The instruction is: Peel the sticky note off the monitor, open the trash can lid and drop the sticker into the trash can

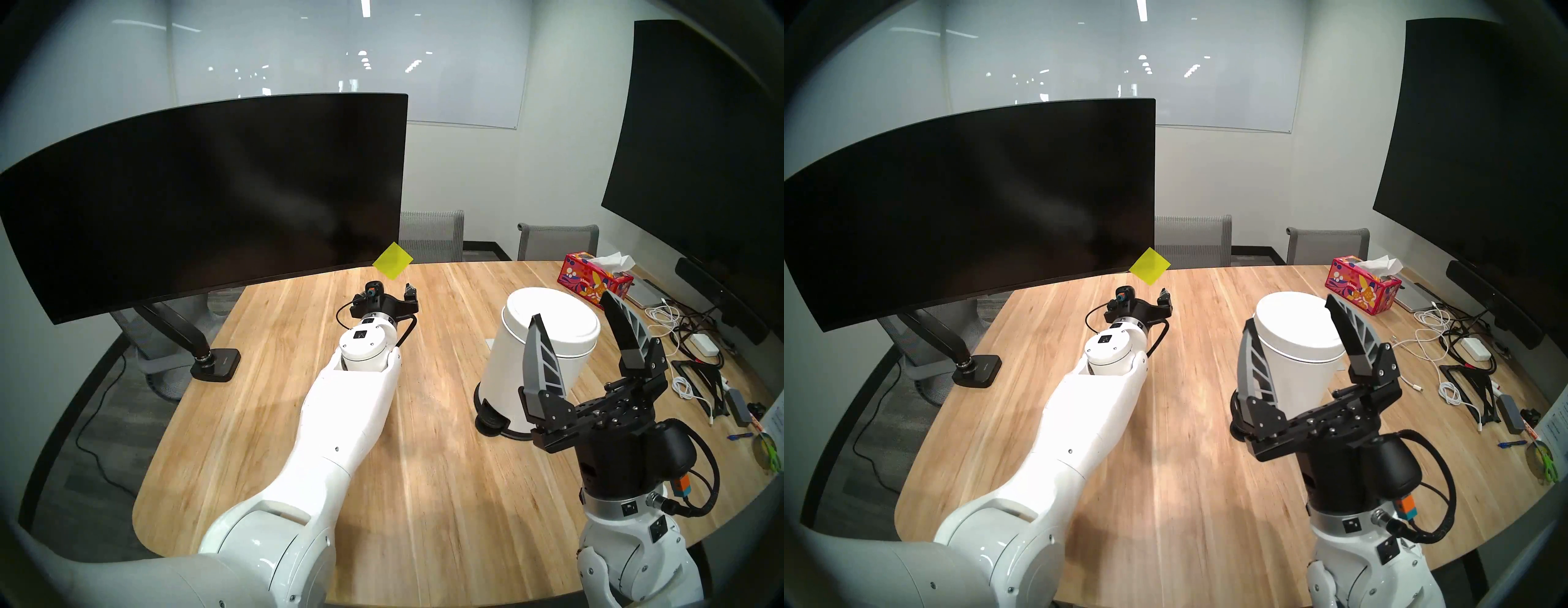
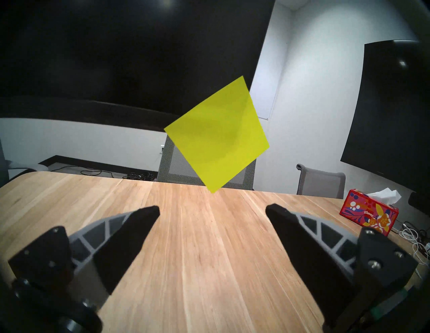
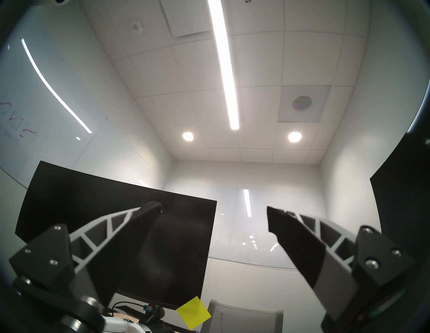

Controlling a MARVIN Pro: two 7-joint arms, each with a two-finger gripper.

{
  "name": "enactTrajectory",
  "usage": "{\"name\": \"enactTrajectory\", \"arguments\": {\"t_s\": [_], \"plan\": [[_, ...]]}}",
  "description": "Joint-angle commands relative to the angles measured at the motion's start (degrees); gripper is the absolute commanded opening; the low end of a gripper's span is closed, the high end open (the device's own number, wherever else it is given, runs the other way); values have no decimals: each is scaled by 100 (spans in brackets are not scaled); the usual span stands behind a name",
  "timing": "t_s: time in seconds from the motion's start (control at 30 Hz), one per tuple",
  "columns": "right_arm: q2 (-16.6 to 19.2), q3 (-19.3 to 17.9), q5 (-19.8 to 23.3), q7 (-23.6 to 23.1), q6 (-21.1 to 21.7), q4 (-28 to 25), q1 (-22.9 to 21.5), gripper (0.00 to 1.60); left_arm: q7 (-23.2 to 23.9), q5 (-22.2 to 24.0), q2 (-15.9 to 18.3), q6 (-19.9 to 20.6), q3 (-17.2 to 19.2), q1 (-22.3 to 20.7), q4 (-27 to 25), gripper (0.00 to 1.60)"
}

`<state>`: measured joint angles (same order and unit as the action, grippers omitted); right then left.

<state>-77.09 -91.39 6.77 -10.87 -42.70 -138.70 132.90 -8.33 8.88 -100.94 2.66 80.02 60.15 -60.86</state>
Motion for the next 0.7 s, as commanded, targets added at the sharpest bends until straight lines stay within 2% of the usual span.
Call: {"name": "enactTrajectory", "arguments": {"t_s": [0.0, 0.23, 0.5, 0.57, 0.67], "plan": [[-13, 10, 27, 13, -49, -130, -67, 160, -30, 37, -186, -164, 81, -622, 149, 160], [-4, 64, 53, 1, -22, -130, -134, 160, -48, 136, -205, -361, 178, -993, 731, 160], [5, 141, 66, -11, -46, -130, -219, 160, -57, 221, -194, -641, 292, -1189, 1302, 160], [6, 147, 70, -10, -46, -130, -228, 160, -54, 245, -195, -704, 324, -1246, 1407, 139], [8, 159, 77, -9, -47, -130, -243, 160, -45, 311, -208, -811, 399, -1350, 1544, 144]]}}
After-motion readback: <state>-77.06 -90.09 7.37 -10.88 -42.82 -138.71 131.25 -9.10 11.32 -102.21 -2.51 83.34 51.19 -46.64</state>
